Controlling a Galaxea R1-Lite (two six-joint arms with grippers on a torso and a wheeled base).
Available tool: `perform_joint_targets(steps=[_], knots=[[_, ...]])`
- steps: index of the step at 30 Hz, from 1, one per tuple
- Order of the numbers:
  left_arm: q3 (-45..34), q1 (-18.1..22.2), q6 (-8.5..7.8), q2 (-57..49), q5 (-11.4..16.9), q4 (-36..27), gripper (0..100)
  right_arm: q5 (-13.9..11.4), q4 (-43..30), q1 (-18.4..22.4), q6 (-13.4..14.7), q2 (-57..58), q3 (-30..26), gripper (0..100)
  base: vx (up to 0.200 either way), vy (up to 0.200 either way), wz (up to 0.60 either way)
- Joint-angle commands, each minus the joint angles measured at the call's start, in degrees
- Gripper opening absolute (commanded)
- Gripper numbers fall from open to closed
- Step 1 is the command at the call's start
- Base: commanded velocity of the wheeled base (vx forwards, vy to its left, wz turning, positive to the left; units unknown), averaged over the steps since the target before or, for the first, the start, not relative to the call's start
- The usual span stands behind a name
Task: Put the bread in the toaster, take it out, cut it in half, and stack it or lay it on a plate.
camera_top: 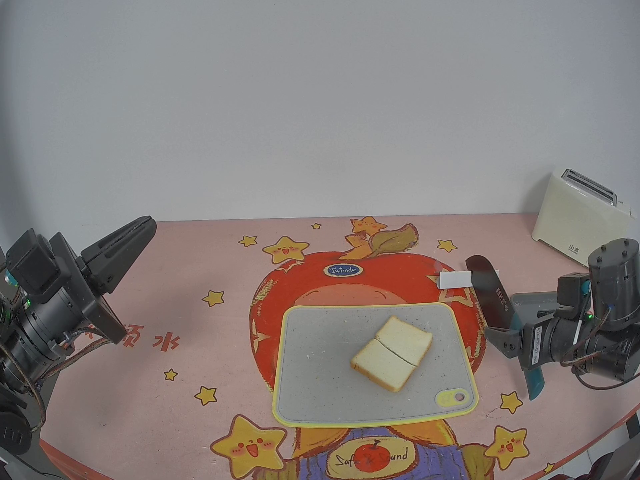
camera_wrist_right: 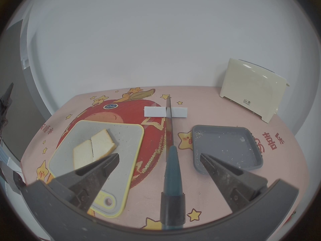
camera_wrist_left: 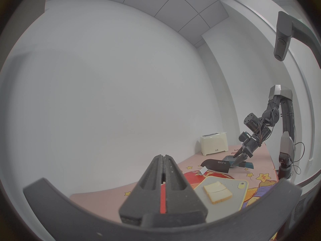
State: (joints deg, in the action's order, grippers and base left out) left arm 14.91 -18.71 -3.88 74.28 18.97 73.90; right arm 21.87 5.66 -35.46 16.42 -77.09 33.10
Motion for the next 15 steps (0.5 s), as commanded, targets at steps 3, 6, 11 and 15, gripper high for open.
perform_joint_targets(steps=[3,6,11,15], knots=[[0.03,-0.01,-0.25,0.08,0.02,0.02,0,0.01,0.06,-0.40,-4.03,3.00,-1.54,100,0.000,0.000,0.00],[-0.06,-0.01,-0.52,0.08,0.02,0.02,0,0.01,0.41,-0.40,-6.84,3.79,-2.42,100,0.000,0.000,0.00],[-0.06,-0.01,-0.52,0.08,0.02,0.02,0,0.01,0.14,-0.40,-6.93,3.88,-2.42,100,0.000,0.000,0.00],[-0.06,-0.01,-0.61,0.17,0.02,0.02,0,0.01,0.06,-0.57,-7.28,3.70,-2.69,100,0.000,0.000,0.00]])
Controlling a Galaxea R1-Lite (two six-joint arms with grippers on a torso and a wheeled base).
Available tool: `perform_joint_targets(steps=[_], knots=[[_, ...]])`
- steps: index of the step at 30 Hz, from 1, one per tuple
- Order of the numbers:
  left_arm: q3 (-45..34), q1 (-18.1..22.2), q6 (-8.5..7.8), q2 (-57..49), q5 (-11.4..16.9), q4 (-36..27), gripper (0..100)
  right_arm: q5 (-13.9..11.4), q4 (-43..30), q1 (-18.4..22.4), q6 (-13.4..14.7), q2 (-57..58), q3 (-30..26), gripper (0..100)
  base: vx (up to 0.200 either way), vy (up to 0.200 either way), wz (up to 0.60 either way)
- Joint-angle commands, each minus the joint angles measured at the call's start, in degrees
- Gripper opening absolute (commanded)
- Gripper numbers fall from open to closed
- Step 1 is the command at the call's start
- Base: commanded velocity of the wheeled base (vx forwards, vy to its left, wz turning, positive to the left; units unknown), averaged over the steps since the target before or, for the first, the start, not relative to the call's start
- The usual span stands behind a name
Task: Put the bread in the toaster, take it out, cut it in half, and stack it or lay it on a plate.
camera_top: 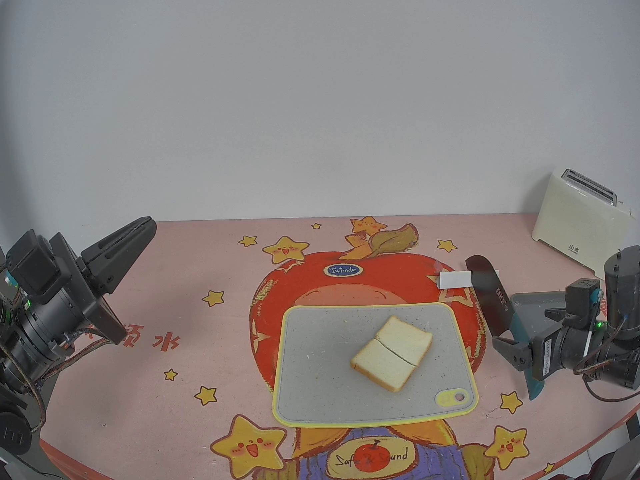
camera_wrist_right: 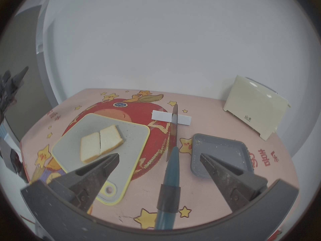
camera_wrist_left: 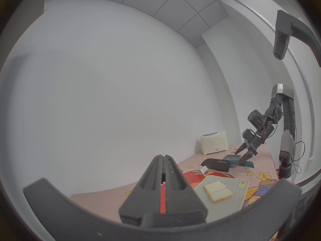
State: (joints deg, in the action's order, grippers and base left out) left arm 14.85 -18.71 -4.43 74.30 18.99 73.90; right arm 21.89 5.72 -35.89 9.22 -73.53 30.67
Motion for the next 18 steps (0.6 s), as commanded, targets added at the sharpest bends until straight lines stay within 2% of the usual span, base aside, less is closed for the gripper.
perform_joint_targets(steps=[1,12,18], knots=[[0.09,-0.01,-0.06,0.05,-0.01,0.02,0,-0.01,0.08,-0.67,-0.08,0.06,-0.53,100,0.000,0.000,0.00],[0.01,-0.01,-0.15,0.14,-0.01,0.02,0,0.78,0.70,-2.17,-0.16,0.41,-0.53,100,0.000,0.000,0.00],[0.01,-0.01,-0.15,0.32,-0.01,0.02,0,0.78,0.87,-6.03,-0.08,1.38,-0.35,100,0.000,0.000,0.00]])
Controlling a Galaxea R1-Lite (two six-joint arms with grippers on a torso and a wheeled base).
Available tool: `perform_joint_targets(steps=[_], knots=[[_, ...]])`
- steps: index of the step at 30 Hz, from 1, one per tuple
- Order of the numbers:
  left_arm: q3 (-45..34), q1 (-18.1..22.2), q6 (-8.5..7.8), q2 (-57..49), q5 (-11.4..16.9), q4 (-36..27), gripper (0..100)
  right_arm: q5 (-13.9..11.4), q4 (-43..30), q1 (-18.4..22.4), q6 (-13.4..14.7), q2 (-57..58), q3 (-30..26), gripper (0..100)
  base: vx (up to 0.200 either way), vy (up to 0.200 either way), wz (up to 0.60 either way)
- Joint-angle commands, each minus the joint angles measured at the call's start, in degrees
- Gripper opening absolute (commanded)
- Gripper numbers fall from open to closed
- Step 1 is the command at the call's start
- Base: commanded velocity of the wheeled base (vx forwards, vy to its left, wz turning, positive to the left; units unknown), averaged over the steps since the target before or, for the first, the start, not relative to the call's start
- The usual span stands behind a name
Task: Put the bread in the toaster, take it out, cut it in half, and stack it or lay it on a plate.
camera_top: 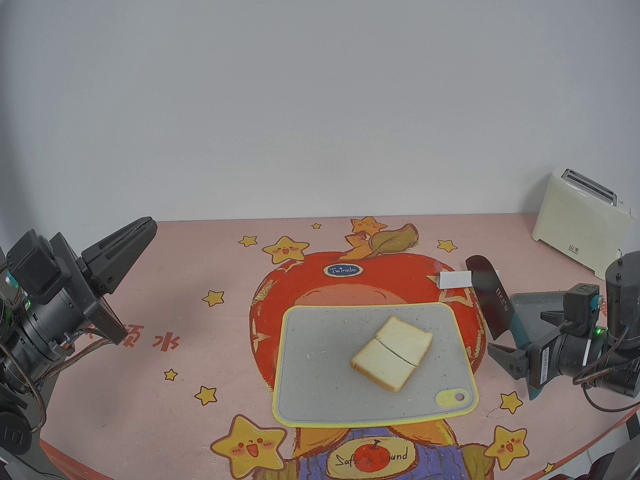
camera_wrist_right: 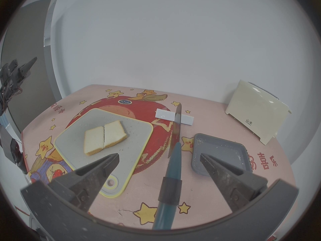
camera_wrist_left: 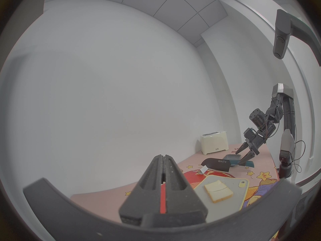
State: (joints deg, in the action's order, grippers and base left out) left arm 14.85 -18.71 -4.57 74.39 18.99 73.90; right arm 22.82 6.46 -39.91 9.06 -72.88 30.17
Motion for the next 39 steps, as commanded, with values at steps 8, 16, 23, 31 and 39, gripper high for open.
perform_joint_targets(steps=[8,16,23,31,39], knots=[[-0.26,-0.01,-0.09,0.32,-0.01,0.02,0,-1.02,0.39,-5.26,0.79,0.72,1.38,100,0.000,0.000,0.00],[-0.26,-0.01,-0.26,0.32,-0.01,0.02,0,-7.26,0.31,-8.08,7.29,0.01,2.96,100,0.000,0.000,0.00],[-0.17,-0.01,-0.44,0.32,-0.01,0.02,0,-7.88,0.39,-7.99,10.72,-6.31,4.11,100,0.000,0.000,0.00],[-0.26,-0.01,-0.61,0.23,-0.10,0.02,0,-8.06,0.22,-5.00,12.56,-14.05,10.70,100,0.000,0.000,0.00],[-1.14,-0.01,-1.05,1.46,-0.10,0.02,0,-7.97,-0.66,-0.25,10.54,-21.78,15.27,100,0.000,0.000,0.00]])
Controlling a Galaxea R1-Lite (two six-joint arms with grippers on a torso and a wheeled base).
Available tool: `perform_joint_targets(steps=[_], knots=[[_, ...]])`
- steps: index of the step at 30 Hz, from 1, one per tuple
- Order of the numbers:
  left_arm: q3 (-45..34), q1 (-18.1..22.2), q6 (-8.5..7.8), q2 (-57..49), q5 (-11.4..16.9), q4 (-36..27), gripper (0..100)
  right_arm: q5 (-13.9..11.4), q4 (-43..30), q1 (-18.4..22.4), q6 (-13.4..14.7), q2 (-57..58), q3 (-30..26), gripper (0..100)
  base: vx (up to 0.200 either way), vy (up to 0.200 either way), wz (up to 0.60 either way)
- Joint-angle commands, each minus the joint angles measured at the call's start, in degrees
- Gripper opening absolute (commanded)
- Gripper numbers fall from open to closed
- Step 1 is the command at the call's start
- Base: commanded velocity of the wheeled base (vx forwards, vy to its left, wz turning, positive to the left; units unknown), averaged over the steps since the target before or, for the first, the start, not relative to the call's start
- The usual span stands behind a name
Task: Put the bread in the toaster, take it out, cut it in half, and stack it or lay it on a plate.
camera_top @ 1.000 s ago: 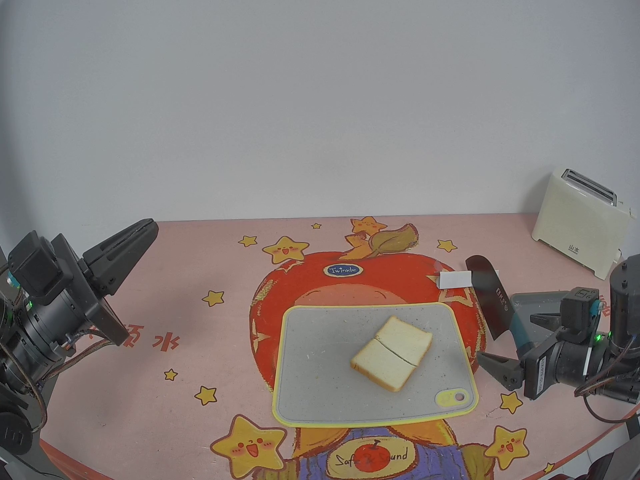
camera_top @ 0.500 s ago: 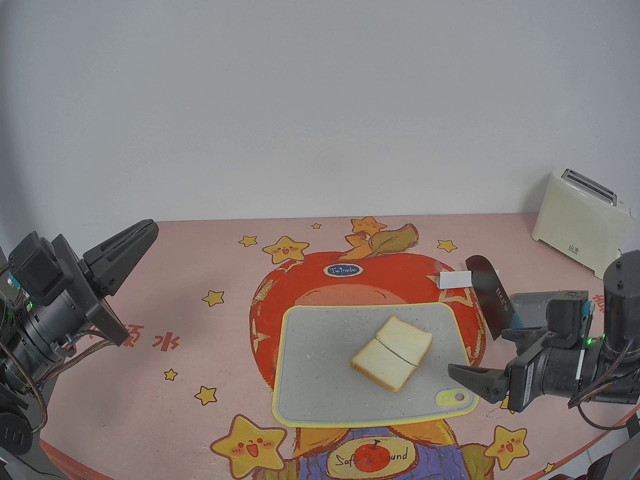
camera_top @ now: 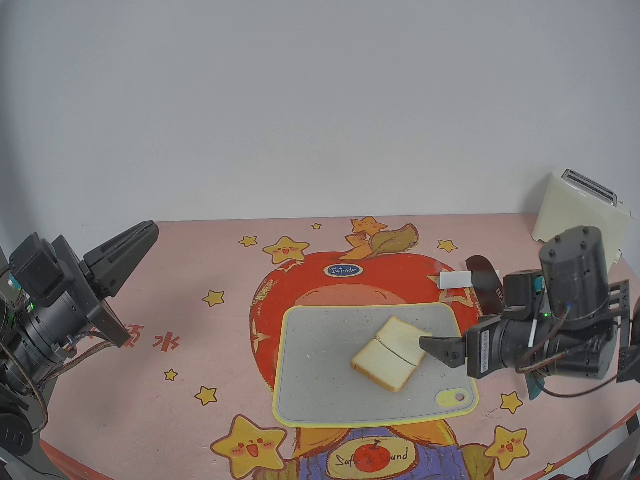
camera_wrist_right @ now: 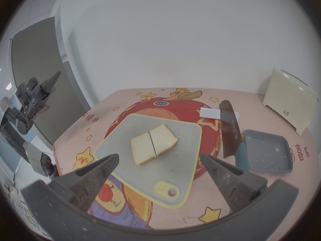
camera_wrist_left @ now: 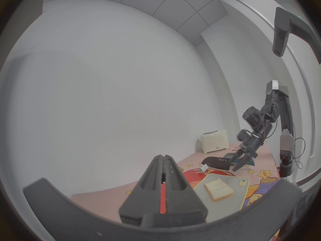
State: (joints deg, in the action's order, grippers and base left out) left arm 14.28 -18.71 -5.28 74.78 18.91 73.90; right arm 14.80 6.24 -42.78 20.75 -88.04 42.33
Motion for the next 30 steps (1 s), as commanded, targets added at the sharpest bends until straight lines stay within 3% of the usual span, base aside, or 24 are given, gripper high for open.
perform_joint_targets(steps=[1,2,3,6,17,22,30], knots=[[-0.65,-0.01,-0.52,1.07,-0.01,0.02,0,0.23,-0.44,3.05,-1.94,-7.41,3.73,100,0.000,0.000,0.00],[-0.65,-0.01,-0.52,1.07,-0.01,0.02,0,0.32,-0.44,3.14,-2.12,-7.50,3.82,100,0.000,0.000,0.00],[-0.65,-0.01,-0.70,1.07,-0.01,0.02,0,0.85,-0.53,3.75,-4.66,-8.99,5.22,100,0.000,0.000,0.00],[-0.56,-0.01,-0.61,1.07,-0.01,0.02,0,1.46,-0.44,4.10,-7.04,-10.92,7.51,100,0.000,0.000,0.00],[-0.65,-0.01,-0.61,1.25,-0.01,0.02,0,2.87,-0.97,4.10,-8.18,-13.03,6.10,100,0.000,0.000,0.00],[-0.65,-0.01,-0.61,1.16,-0.01,0.02,0,5.50,-0.97,3.58,-8.27,-13.12,5.22,100,0.000,0.000,0.00],[-0.65,-0.01,-0.61,1.25,-0.01,0.02,0,5.59,-0.18,3.31,-8.18,-13.21,5.14,100,0.000,0.000,0.00]])
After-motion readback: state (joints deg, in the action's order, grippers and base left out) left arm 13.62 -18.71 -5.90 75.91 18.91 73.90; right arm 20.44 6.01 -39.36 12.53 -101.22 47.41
